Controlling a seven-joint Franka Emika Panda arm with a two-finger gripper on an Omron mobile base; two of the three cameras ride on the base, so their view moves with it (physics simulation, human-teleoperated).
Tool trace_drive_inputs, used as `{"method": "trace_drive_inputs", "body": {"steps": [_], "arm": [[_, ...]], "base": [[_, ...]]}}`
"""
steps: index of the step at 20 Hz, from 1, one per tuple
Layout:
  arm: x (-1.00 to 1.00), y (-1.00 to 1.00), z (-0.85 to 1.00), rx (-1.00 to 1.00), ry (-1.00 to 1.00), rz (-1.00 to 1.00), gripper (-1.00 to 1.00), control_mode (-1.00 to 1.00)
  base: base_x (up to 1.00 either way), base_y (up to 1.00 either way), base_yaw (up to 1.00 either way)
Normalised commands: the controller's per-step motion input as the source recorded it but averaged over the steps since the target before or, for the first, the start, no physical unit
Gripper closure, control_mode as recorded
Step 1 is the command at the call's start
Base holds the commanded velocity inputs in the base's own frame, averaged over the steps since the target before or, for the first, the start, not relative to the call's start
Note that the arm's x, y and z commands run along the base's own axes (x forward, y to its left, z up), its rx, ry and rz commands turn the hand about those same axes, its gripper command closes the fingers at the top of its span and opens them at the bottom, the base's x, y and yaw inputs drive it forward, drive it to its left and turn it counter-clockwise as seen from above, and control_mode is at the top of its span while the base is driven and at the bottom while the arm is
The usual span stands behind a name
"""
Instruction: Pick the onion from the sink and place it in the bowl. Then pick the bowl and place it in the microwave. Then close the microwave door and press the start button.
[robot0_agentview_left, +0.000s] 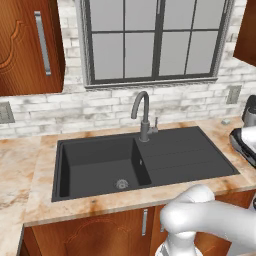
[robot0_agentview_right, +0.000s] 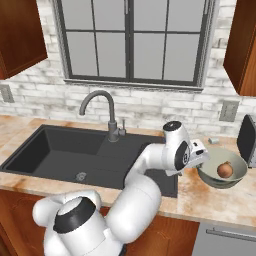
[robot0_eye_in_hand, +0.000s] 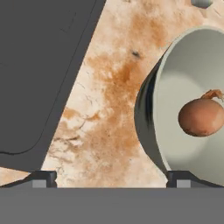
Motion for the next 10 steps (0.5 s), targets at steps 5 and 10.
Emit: {"method": "trace_drive_inputs", "body": {"steps": [5,10], "arm": [[0.36,-0.41,-0.03,0.00,0.00,0.05,-1.00,-1.00],[0.20,-0.50,0.02,0.00,0.00,0.00,-1.00,-1.00]], "base": [[0.00,0.00,0.00],[0.00,0.00,0.00]]}}
